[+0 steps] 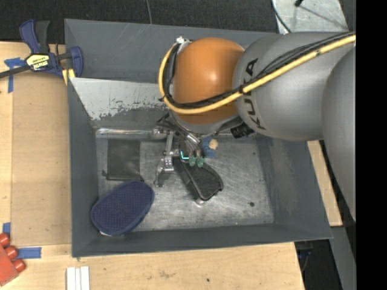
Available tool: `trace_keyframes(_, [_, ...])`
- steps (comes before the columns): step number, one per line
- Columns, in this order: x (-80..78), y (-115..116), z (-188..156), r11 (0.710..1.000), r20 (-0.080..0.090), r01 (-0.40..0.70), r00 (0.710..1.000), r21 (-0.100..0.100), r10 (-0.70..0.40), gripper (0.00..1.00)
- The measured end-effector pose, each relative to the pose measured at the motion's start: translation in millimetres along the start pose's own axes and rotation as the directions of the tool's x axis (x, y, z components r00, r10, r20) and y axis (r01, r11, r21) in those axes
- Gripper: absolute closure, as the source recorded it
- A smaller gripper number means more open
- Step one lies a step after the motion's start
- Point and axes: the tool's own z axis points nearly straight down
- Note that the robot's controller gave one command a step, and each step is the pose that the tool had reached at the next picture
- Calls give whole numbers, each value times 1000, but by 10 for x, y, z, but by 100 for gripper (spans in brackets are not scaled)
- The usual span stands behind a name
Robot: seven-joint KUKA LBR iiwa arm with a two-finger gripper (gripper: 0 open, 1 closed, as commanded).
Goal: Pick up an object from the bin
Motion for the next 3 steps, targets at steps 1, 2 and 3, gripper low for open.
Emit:
trace_keyframes(1, [568, 538, 962, 1000, 21, 2, 1000, 1, -2, 0])
trace_keyframes(2, [595, 552, 976, 1000, 12, 4, 1000, 1, -4, 100])
trace_keyframes(3, [477, 281, -452, 1000, 16, 24, 1000, -2, -24, 100])
